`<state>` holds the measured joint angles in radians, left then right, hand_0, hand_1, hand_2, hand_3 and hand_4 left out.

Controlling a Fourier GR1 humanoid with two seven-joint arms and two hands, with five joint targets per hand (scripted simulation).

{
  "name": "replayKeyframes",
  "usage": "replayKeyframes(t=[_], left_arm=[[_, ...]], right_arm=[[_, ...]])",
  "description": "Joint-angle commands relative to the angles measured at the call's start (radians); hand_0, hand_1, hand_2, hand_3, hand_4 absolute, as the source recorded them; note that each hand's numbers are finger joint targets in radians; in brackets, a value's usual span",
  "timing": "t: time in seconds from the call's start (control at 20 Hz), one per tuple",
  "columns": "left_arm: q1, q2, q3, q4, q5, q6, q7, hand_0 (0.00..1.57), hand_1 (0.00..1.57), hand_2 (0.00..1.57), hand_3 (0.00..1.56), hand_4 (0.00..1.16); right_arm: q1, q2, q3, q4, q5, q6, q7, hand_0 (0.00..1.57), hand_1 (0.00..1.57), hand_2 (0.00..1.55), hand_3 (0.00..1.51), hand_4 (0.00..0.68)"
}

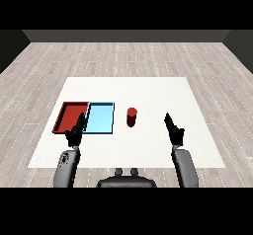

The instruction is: Pick the red can and put it in the red box

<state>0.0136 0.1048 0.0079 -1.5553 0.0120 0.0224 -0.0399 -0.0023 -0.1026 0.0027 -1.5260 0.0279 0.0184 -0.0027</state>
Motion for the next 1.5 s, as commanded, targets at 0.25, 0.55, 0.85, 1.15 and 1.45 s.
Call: replayKeyframes(t=[0.25, 0.55, 0.85, 1.15, 1.45], left_arm=[[-0.060, 0.013, 0.023, 0.112, -0.050, -0.017, 0.014, 0.00, 0.00, 0.00, 0.00, 0.00], [0.036, -0.017, 0.058, -0.084, 0.071, -0.101, -0.379, 0.00, 0.00, 0.00, 0.00, 0.00], [0.002, -0.017, 0.076, 0.025, 0.062, -0.124, -0.453, 0.00, 0.00, 0.00, 0.00, 0.00], [0.036, -0.049, 0.032, -0.111, 0.027, -0.081, -0.372, 0.00, 0.00, 0.00, 0.00, 0.00], [-0.039, -0.013, 0.091, -0.051, 0.082, -0.121, -0.351, 0.00, 0.00, 0.00, 0.00, 0.00]], right_arm=[[-0.004, -0.037, -0.080, 0.005, -0.037, 0.055, -0.045, 0.00, 0.00, 0.00, 0.00, 0.000], [-0.024, -0.006, -0.095, -0.086, -0.148, 0.134, -0.270, 0.00, 0.00, 0.00, 0.00, 0.000], [0.042, 0.025, -0.053, -0.137, -0.107, 0.131, -0.284, 0.00, 0.00, 0.00, 0.00, 0.000], [-0.005, 0.001, -0.101, -0.052, -0.132, 0.162, -0.314, 0.00, 0.00, 0.00, 0.00, 0.000], [-0.068, -0.010, -0.122, 0.021, -0.171, 0.192, -0.289, 0.00, 0.00, 0.00, 0.00, 0.000]])
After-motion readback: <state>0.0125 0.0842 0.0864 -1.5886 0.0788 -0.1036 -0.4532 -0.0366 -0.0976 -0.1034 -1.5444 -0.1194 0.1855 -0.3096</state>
